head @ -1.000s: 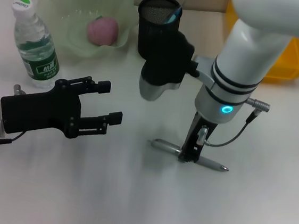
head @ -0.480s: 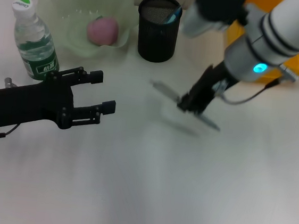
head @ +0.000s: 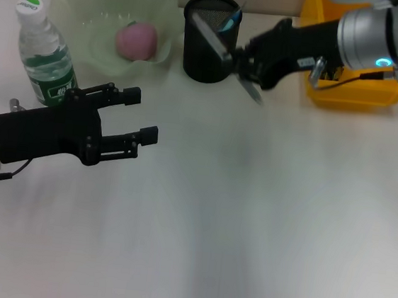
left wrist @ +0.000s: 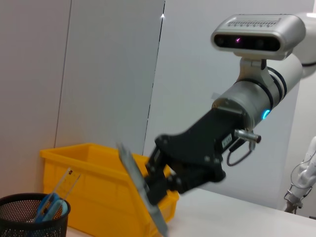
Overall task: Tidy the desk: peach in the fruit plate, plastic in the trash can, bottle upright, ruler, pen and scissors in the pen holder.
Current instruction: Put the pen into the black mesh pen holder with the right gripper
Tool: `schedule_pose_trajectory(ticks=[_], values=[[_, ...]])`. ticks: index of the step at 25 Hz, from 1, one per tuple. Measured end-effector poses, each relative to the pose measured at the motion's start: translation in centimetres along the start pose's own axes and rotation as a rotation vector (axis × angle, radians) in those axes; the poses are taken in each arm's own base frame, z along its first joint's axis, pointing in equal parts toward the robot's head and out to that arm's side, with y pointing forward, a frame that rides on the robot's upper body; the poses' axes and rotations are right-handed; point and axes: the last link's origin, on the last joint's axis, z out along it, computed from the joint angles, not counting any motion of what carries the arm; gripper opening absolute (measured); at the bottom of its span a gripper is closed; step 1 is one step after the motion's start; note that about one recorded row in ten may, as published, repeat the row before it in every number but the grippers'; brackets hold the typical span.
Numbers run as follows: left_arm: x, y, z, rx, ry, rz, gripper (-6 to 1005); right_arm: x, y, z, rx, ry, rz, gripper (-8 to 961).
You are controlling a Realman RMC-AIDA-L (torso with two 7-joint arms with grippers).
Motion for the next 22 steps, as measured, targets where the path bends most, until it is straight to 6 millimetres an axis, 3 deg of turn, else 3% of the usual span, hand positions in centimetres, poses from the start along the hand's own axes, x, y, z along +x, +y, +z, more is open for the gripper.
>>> schedule_pose_trajectory(ticks=[9, 14, 22], values=[[0.3, 0.1, 0.7, -0.011, 0.017, -0.003, 784, -0.3, -1.8, -0.5, 0.12, -0.378, 0.058, 124], [0.2, 0.2, 0.9, -0.015, 0.021, -0.007, 785, -0.7, -3.0, 0.1, 0.197, -0.501, 0.148, 126], [-0.1, 0.8, 1.5, -0.027, 0.037, -0.019, 785, -1.4, -4.9, 2.4, 0.3, -0.495, 0.233, 129]])
